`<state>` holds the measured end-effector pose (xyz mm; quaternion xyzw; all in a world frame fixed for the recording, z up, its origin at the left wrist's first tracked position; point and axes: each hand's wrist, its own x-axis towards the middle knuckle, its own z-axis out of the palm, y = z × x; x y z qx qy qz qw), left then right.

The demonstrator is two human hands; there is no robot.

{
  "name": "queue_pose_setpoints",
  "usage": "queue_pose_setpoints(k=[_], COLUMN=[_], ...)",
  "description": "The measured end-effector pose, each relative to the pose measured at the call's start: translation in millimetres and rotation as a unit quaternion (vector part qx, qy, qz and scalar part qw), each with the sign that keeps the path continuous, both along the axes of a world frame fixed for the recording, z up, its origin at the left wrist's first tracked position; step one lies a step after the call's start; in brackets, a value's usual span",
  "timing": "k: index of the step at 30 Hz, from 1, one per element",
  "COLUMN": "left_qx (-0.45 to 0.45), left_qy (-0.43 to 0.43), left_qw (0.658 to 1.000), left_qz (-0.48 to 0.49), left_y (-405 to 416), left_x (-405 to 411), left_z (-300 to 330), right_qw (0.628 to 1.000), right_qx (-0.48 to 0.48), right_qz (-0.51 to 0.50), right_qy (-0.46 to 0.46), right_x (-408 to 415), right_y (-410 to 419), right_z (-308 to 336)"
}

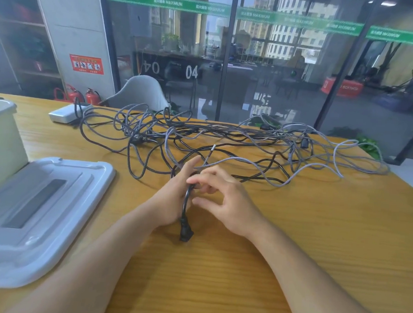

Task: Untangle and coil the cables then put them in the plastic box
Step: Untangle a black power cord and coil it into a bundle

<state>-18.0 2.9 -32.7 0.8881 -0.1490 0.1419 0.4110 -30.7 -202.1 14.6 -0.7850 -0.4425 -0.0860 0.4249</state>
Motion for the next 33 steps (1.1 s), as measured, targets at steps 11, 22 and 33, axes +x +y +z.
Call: queue_pose_setpoints(k=[11, 22, 33], left_qx=[-0.070, -0.090, -0.066], left_qy=[-0.050, 0.010, -0.049], left_qw=[0.995, 0.996, 0.996], left_qz=[0.046, 0.001, 0.037], left_y=[-7, -9, -2], left_x=[-43, -46, -45], left_z=[48, 50, 50], right_qw=[0.987, 0.997, 0.993], right_qx=[0.013, 0.022, 0.019], right_qz=[-0.134, -0.039, -0.108], right_qy=[0.091, 0.063, 0.048], right_x=[20, 10, 15], right_y=[-26, -7, -18], right_z=[-2, -5, 1])
